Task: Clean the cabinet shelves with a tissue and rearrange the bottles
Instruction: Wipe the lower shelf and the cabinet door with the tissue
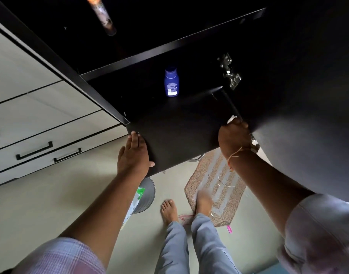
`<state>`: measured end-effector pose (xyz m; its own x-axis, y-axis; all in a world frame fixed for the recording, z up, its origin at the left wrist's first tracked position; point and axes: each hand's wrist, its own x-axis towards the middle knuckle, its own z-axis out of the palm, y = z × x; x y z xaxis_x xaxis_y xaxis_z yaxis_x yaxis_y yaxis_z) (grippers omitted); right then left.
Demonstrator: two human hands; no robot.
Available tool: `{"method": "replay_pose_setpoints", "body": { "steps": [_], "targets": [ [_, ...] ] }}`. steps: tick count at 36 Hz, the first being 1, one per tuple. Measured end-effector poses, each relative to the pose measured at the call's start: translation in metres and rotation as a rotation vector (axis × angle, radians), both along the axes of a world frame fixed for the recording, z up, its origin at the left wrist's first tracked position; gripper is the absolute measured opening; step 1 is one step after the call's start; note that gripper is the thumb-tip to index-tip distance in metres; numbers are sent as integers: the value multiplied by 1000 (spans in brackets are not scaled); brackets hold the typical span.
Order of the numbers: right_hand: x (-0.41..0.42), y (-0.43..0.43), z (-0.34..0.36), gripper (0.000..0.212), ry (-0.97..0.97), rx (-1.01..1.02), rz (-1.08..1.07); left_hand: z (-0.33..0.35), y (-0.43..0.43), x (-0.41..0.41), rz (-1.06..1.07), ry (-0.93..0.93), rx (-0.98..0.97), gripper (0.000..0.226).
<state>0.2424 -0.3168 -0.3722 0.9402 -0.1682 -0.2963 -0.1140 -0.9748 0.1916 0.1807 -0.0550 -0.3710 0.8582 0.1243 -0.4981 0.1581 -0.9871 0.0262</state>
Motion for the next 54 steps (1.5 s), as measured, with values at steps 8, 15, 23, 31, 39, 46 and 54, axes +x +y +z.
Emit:
{"method": "replay_pose_setpoints", "body": {
  "steps": [8,15,23,31,39,46,54],
  "targets": [
    [-29,52,0,26,-136,307,148,-3,5,-3,-4,-31,-33,105],
    [-70,130,-9,19,-30,585,506,-2,11,-31,63,-99,-168,84],
    [-73,72,1,39,37,509,512,8,17,-76,58,-82,-257,74],
    [-77,-3,49,32,91,413,-52,31,2,-95,15,-94,-375,63],
    [-141,-4,106,31,-147,907,-541,80,-29,-101,-49,-104,-504,51],
    [-195,-57,121,20,-265,1306,-1102,122,-69,-105,-137,-119,-596,49],
    [-216,-145,157,43,-662,1048,-1167,168,-138,-111,-165,-169,-724,48]
  ]
}}
